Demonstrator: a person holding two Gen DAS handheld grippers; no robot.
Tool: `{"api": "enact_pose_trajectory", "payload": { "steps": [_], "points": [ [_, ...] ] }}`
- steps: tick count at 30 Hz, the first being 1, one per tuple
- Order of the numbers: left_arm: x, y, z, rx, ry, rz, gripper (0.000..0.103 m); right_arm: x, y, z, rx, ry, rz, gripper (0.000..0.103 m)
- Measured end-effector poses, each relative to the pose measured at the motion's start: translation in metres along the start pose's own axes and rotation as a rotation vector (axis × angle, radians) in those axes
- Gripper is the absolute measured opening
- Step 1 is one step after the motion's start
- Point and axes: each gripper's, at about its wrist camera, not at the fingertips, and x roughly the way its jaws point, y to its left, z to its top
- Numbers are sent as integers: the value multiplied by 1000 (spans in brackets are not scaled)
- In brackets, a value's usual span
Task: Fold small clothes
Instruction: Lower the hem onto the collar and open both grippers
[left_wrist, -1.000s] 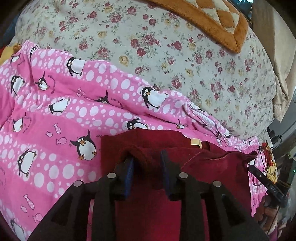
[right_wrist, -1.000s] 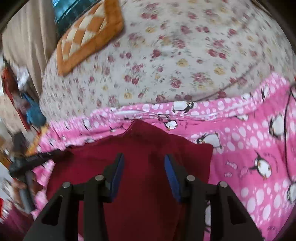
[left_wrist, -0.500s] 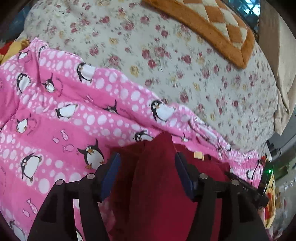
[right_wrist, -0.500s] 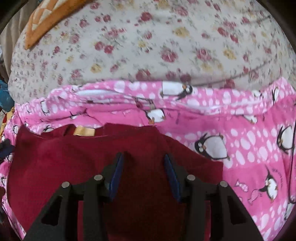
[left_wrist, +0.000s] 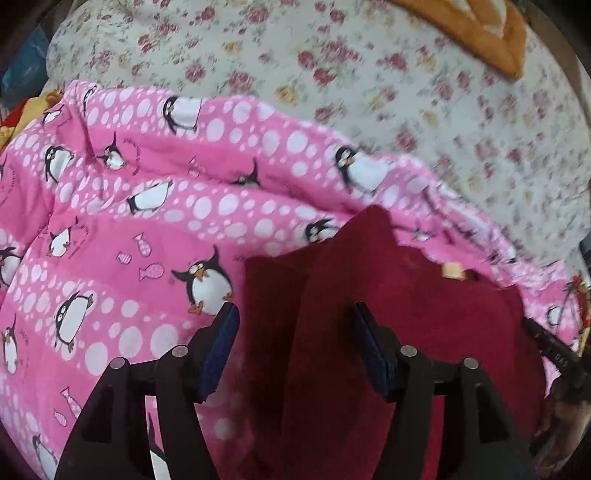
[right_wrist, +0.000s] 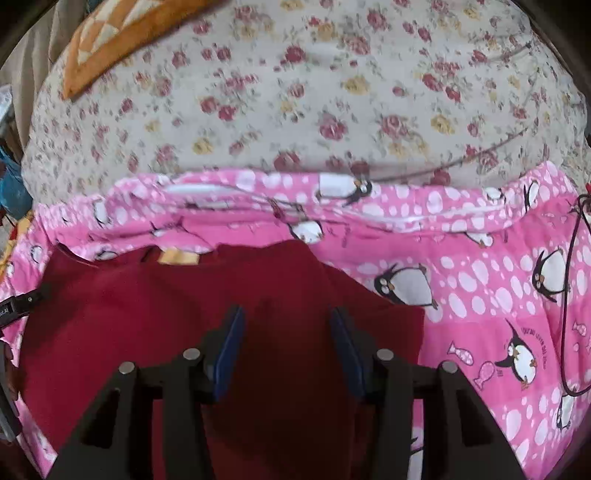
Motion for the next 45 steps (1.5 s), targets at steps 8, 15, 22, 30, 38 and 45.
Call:
{"api": "enact_pose_trajectory", "payload": {
  "steps": [8, 15, 22, 30, 38, 45],
  "points": [
    [10, 1, -5, 9, -2, 18, 54, 20, -19, -6, 101, 15, 26, 60],
    [9, 2, -7, -1, -5, 7, 54, 17, -14, -6, 82, 16, -1, 60],
    [10, 4, -9, -8, -9, -9, 54, -19, 5, 2, 57, -37, 35, 60],
    [11, 5, -10, -15, -9, -14, 56, 1, 42, 2, -75, 18, 10, 60],
    [13, 6, -11, -21, -12, -15, 57, 31, 31, -5, -58, 31, -76, 71],
    [12, 5, -12, -11, -23, -3, 57, 30, 31, -6, -65, 11, -97, 72]
  ]
}}
